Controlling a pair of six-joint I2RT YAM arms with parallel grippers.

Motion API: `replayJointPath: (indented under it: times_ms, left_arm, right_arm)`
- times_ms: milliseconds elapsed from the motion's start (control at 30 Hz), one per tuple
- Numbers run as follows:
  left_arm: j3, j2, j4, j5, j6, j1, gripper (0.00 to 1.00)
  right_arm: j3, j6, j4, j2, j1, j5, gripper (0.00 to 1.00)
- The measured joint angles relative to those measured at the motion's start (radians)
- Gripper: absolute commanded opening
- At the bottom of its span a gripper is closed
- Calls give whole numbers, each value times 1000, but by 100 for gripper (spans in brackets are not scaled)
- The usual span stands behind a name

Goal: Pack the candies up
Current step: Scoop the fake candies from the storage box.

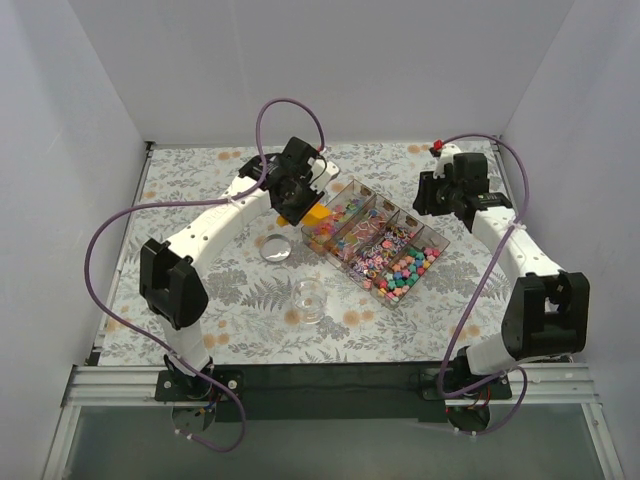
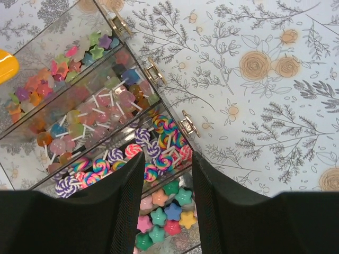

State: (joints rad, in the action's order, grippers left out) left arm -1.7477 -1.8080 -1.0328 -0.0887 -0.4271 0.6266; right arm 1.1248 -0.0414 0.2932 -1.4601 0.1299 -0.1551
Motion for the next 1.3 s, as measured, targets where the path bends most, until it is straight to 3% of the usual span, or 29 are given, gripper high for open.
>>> replayJointPath:
  times_ms: [267, 567, 967, 1300]
  left_arm:
    - [28, 17, -3, 34, 24, 1, 0]
    - [113, 86, 71, 108, 47, 2, 0]
    - [205, 210, 175, 159, 57, 4, 0]
    - [236, 226, 211, 116, 61, 5, 0]
  right_arm:
    - [3, 41, -51, -54, 43, -210, 45]
    - [72, -146, -267, -209, 256, -436, 36]
    - [119, -272, -376, -394, 355, -530, 34]
    - [80, -278, -361, -313, 331, -463, 37]
